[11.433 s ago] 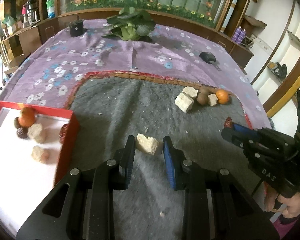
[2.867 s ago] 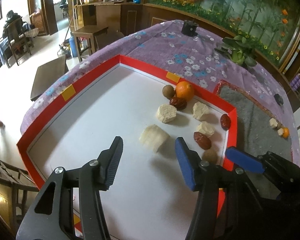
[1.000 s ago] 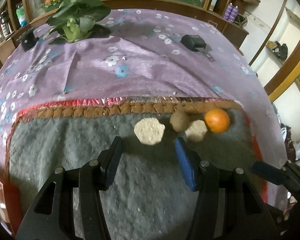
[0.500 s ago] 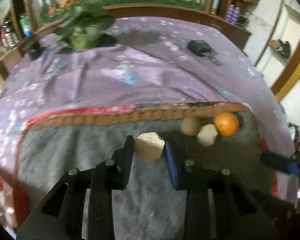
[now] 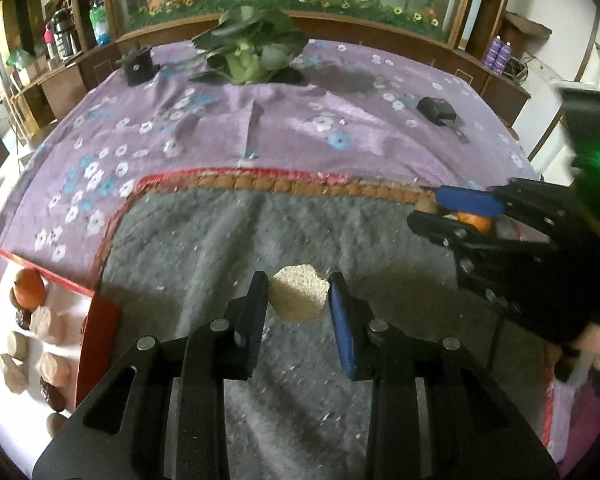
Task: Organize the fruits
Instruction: 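Close the left gripper on a beige block while right grasps a brown round nut, then carry the block and nut toward the white tray with both grippers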
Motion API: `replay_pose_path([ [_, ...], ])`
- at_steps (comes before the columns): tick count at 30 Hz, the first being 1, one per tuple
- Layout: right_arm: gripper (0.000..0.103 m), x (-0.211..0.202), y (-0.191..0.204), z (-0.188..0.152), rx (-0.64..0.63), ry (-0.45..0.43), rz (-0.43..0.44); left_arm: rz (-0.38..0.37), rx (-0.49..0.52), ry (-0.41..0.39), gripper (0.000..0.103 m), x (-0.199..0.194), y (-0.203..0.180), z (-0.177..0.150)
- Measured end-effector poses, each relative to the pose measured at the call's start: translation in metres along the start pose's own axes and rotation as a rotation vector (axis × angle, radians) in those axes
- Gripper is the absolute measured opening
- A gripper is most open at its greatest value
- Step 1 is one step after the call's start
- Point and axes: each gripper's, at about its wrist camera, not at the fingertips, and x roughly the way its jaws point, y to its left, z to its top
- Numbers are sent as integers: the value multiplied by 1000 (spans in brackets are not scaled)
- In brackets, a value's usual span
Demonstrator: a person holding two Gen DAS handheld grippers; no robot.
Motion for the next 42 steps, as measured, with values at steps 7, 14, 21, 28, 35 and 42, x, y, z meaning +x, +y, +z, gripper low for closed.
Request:
replay_pose_path([
  [7,22,-1,-1,-4,0,-1,-16,-23,-33,15,30,-5,10,-5],
  [14,22,-43,30,-23,61,-98,48,-11,-59,-23,30,-31,21,-17],
  [21,22,-71,81,-41,106,-167,114,0,-80,-52,30,-61,41,-37],
  [28,22,-83,122,-45,109,-185,189,-4,-122,-84,30,-96,74,-60],
  [35,22,-83,160,-39,66,-190,234,60,-185,-117,30,-125,120,-80],
  [42,21,-78,201,-22,-11,-183,282,134,-282,-125,30,-140,174,-100],
])
